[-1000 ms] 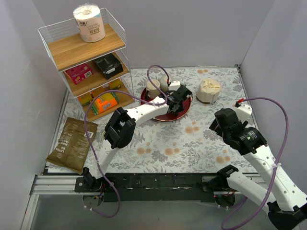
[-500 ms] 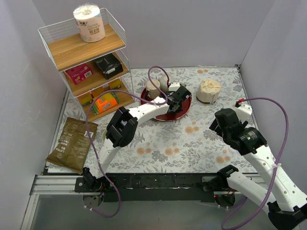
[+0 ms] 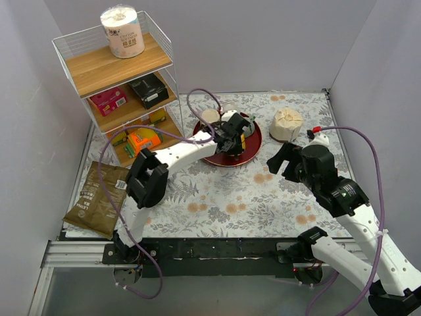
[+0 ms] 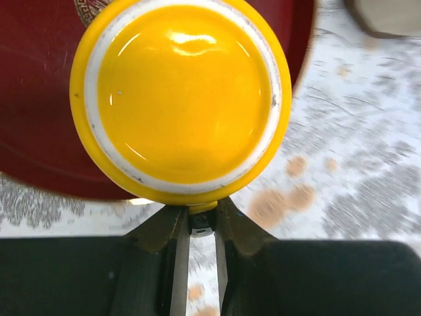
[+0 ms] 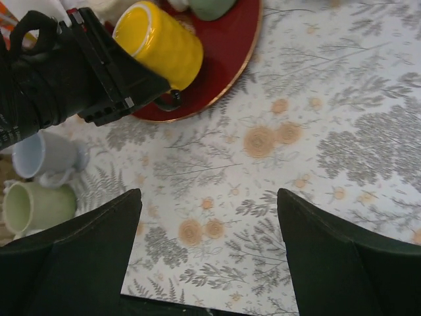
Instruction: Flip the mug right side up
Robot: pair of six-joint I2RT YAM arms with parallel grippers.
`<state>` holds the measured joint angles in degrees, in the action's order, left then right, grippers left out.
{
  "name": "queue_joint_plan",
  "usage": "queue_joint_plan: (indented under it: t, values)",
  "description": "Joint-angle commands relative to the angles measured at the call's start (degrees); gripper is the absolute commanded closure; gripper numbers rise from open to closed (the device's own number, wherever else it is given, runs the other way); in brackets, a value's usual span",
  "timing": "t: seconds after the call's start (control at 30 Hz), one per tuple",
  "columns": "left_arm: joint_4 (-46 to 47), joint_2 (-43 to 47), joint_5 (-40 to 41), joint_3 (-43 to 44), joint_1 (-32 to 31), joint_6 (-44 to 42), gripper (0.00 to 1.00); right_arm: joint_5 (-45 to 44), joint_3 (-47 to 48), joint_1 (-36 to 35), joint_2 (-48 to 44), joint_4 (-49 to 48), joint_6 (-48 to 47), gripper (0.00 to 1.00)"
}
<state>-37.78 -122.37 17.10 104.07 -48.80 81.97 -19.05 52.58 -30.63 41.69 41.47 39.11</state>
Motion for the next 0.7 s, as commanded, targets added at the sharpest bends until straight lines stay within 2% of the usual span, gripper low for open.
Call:
queue_joint_plan:
  t: [0.0,0.17,0.23,0.37,0.5,0.67]
  values:
    - [9.1,17.7,-7.7,-4.2,2.0,2.0,1.00,16.3,-0.6,0.1,-0.5,-12.8,-3.4,0.09]
    - [15.3,27.9,-16.3,-7.7,4.8,5.0,1.00,26.4,-2.6,0.2,-1.0,-22.6,0.2,0.10]
    - [18.2,30.5,-22.1,-10.4,6.3,6.3,1.00,29.8,-3.5,0.2,-1.3,-27.2,2.9,0.11]
    - [28.1,38.1,-29.0,-14.9,8.0,8.6,1.00,34.4,-6.3,0.2,-2.0,-37.2,9.4,0.11]
    - [35.8,43.2,-34.1,-18.5,8.2,10.7,1.00,37.9,-4.5,0.2,-1.2,-47.5,11.2,0.11]
    - [45.6,47.1,-40.7,-22.5,8.2,12.7,1.00,43.0,0.4,0.1,2.1,-54.3,12.7,0.12]
